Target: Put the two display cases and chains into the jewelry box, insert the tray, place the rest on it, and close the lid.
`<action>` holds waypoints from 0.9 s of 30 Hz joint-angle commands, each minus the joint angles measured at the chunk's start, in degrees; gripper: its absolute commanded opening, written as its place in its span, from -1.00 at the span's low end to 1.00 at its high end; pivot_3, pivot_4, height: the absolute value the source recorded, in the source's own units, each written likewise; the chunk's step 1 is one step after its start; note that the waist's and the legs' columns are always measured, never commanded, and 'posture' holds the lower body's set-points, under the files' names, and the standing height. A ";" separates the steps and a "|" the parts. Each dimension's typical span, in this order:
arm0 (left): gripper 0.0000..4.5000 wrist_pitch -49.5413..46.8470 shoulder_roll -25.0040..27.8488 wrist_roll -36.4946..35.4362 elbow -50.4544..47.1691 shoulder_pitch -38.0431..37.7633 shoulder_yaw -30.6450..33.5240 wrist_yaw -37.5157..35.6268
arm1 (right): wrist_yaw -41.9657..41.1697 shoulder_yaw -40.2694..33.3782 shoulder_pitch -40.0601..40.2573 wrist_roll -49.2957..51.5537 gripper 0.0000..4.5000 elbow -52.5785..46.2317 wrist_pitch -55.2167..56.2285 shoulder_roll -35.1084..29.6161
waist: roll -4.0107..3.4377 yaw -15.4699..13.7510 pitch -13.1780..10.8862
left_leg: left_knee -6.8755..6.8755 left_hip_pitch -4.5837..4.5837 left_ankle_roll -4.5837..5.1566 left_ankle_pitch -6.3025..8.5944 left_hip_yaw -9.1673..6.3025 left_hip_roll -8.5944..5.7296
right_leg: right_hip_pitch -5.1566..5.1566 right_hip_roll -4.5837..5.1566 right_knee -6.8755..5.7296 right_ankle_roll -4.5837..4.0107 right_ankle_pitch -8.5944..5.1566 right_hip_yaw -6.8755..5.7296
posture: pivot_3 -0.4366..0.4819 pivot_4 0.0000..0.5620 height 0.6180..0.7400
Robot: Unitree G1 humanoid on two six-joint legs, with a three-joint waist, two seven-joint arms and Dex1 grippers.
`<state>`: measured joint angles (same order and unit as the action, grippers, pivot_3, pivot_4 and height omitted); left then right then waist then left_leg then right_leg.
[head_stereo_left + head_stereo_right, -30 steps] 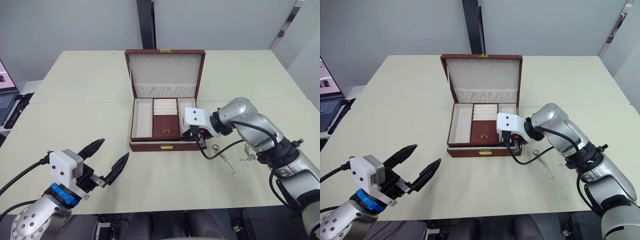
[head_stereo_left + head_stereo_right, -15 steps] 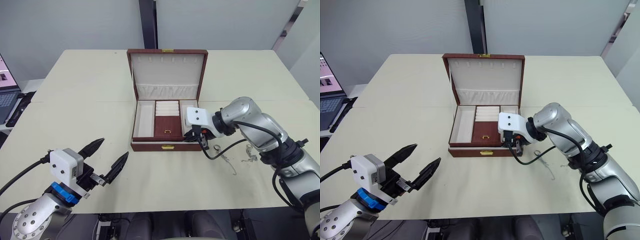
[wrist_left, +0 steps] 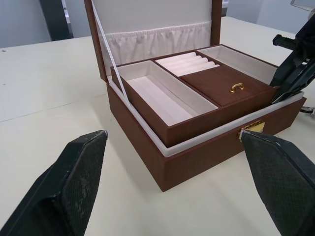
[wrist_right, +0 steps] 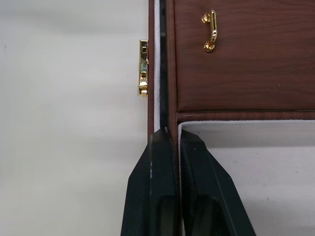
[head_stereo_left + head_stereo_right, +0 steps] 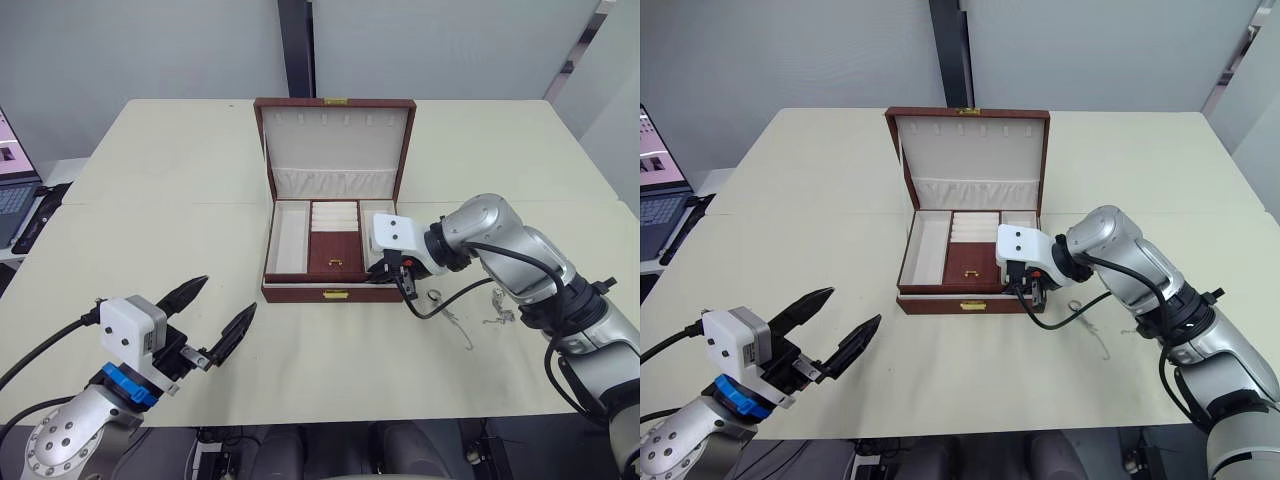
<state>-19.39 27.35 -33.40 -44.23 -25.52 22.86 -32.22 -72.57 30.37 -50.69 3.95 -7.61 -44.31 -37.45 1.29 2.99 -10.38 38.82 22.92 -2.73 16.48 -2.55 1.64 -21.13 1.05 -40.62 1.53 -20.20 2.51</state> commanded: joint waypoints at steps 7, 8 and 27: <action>1.00 1.16 0.30 0.32 -0.21 0.17 -0.42 -0.96 | -0.93 -3.39 -2.47 3.06 -0.99 -5.34 -1.94 -1.99 | -0.01 -0.08 -0.02 | 0.00 0.01 0.00 0.00 0.00 -0.01 | 0.00 0.01 0.00 0.00 0.00 0.00 | -0.05 -0.47 1.00; 1.00 1.17 0.24 0.36 -0.19 0.21 -0.46 -1.00 | -0.91 -3.33 -2.43 3.28 -0.99 -5.59 -2.10 -2.09 | -0.01 -0.07 -0.02 | 0.00 0.01 0.00 0.00 0.00 -0.01 | 0.00 0.01 0.00 0.00 0.00 0.00 | -0.05 -0.47 1.00; 1.00 1.24 0.07 0.76 -0.01 0.39 -0.73 -1.07 | 0.82 -1.53 -1.81 2.30 -0.99 -2.47 -1.17 -0.96 | -0.01 -0.10 -0.02 | 0.00 0.01 0.00 0.00 -0.01 -0.01 | 0.00 0.01 0.01 0.00 0.00 -0.01 | -0.05 -0.47 1.00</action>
<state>-19.36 27.34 -32.75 -43.77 -25.07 22.49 -33.19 -72.04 30.02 -51.24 6.19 -9.09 -46.60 -38.37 1.29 2.89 -10.41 38.82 22.93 -2.73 16.48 -2.56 1.64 -21.14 1.06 -40.61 1.52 -20.20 2.51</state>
